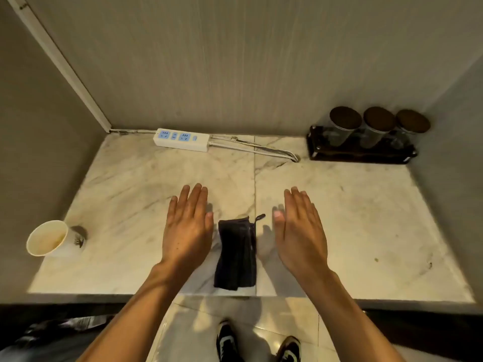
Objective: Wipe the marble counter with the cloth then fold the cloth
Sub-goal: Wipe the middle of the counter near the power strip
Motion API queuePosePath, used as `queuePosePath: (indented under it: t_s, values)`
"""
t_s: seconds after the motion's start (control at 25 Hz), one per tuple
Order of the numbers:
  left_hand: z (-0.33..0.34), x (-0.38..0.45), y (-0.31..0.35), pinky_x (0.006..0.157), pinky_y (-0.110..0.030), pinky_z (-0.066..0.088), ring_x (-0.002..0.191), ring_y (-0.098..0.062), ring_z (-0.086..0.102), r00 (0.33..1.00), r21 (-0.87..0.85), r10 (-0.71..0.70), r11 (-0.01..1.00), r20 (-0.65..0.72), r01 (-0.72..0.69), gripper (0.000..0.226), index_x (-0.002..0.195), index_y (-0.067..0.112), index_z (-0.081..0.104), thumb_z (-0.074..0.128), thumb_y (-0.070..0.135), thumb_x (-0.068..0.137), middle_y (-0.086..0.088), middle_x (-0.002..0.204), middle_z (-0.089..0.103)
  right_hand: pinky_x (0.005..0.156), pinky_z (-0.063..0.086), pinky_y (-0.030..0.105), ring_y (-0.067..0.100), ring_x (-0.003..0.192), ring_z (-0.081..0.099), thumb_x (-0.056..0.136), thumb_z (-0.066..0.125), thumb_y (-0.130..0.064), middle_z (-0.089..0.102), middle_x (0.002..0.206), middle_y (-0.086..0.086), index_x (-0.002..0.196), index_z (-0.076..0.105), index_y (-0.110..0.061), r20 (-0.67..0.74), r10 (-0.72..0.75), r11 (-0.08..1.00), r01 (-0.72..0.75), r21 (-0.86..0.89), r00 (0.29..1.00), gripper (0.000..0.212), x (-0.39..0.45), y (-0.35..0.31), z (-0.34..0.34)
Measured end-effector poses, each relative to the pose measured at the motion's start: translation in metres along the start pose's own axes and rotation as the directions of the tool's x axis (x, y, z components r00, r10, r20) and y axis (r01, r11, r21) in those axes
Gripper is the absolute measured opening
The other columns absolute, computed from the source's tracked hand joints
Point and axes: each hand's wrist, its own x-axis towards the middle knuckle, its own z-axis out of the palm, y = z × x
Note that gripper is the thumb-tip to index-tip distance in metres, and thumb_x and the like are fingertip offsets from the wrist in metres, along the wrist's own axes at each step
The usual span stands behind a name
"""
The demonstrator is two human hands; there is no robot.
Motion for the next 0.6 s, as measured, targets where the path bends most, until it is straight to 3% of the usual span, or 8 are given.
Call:
queuePosePath:
  t_s: [0.2, 0.32, 0.6]
  values:
    - [0.028, -0.013, -0.017, 0.117, -0.045, 0.015, 0.144, -0.032, 0.023, 1.0, -0.055, -0.012, 0.998, 0.019, 0.013, 0.053, 0.143, 0.006, 0.036, 0.022, 0.031, 0.098, -0.015, 0.152, 0.036, 0.119, 0.006, 0.035, 0.02, 0.147, 0.007, 0.098, 0.021, -0.047, 0.019, 0.159, 0.006, 0.149, 0.023, -0.014, 0.12, -0.038, 0.999, 0.035, 0.03, 0.992, 0.061, -0.009, -0.02, 0.037]
    - [0.05, -0.022, -0.023, 0.118, -0.045, 0.013, 0.145, -0.03, 0.019, 0.995, -0.043, -0.036, 0.998, 0.088, 0.04, 0.061, 0.146, 0.006, 0.031, 0.014, 0.037, 0.095, -0.014, 0.154, 0.031, 0.119, 0.003, 0.036, 0.021, 0.147, 0.003, 0.097, 0.018, -0.051, 0.015, 0.16, 0.005, 0.15, 0.018, -0.017, 0.182, -0.059, 0.998, 0.063, -0.019, 0.982, 0.063, -0.017, -0.03, 0.065]
    - [0.087, -0.038, -0.03, 0.116, -0.05, 0.021, 0.142, -0.03, 0.027, 0.981, 0.011, -0.068, 0.998, 0.184, 0.067, 0.058, 0.143, 0.006, 0.038, 0.019, 0.032, 0.095, -0.016, 0.151, 0.037, 0.118, 0.001, 0.038, 0.024, 0.147, 0.005, 0.095, 0.033, -0.044, 0.013, 0.16, 0.008, 0.151, 0.02, -0.017, 0.255, -0.055, 0.998, 0.056, 0.003, 0.965, 0.063, -0.028, -0.044, 0.122]
